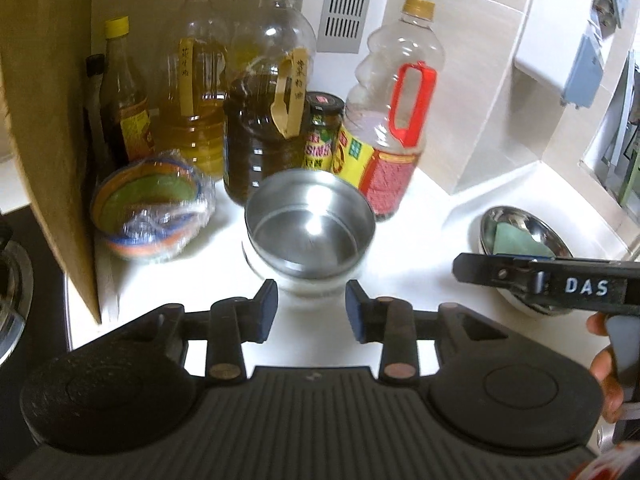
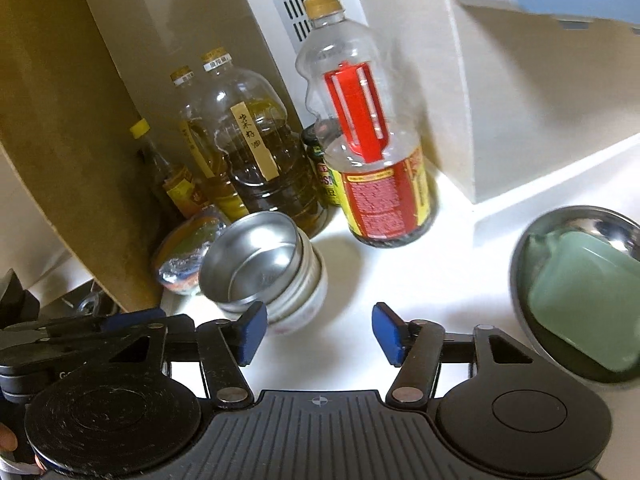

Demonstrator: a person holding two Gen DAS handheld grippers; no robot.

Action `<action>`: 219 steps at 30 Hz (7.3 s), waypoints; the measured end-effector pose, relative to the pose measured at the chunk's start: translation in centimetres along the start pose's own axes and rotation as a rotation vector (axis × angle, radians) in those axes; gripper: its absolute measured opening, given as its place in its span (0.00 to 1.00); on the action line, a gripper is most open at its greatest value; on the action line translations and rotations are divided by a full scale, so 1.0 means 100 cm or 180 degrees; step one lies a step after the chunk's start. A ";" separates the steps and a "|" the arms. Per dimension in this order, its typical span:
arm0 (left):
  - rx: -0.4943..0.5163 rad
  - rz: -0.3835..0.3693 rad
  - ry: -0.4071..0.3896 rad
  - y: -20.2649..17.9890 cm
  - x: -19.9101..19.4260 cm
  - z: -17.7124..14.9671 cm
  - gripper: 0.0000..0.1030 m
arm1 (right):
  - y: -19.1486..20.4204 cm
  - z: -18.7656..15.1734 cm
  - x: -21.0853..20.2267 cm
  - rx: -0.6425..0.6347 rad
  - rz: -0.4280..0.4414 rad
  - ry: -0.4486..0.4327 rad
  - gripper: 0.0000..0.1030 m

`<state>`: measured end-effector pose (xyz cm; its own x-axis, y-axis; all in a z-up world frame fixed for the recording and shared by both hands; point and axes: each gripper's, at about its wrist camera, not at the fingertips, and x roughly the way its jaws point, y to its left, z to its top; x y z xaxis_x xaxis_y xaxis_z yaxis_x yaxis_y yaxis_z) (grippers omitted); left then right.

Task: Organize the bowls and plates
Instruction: 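Withdraw the left gripper up from the bowl stack, then move both grippers back toward the rim of the bowl stack, then close the left gripper on the bowl stack rim while the right gripper grips it too, then lift the bowl stack with both grippers and carry it toward the steel plate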

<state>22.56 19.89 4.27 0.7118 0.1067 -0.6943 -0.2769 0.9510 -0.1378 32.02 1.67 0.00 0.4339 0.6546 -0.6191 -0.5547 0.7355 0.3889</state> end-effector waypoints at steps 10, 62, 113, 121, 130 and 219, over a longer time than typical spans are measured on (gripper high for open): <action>0.0027 -0.0032 0.0118 -0.029 -0.027 -0.045 0.33 | -0.014 -0.047 -0.055 0.0016 -0.0056 0.0012 0.64; 0.0163 0.0018 0.0449 -0.090 -0.062 -0.134 0.33 | -0.079 -0.161 -0.160 0.0267 -0.0733 0.0208 0.67; -0.0173 0.0129 -0.0060 0.049 0.070 0.048 0.31 | 0.003 0.041 0.100 -0.0171 0.0138 -0.0221 0.13; -0.0110 -0.0005 0.0050 0.052 0.086 0.048 0.12 | 0.004 0.044 0.109 -0.0253 0.0113 -0.0173 0.02; -0.0155 -0.0025 0.0122 0.057 0.088 0.049 0.29 | -0.001 0.051 0.105 -0.0026 0.0241 -0.0148 0.04; 0.0807 -0.0712 0.0833 -0.107 0.138 0.024 0.20 | -0.096 0.021 0.024 0.0635 -0.0872 0.0644 0.17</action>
<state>36.91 11.91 -2.09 0.5395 -0.1564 -0.8274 0.0564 0.9871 -0.1498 39.90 -3.40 -3.78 0.3869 0.3963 -0.8326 -0.2804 0.9107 0.3032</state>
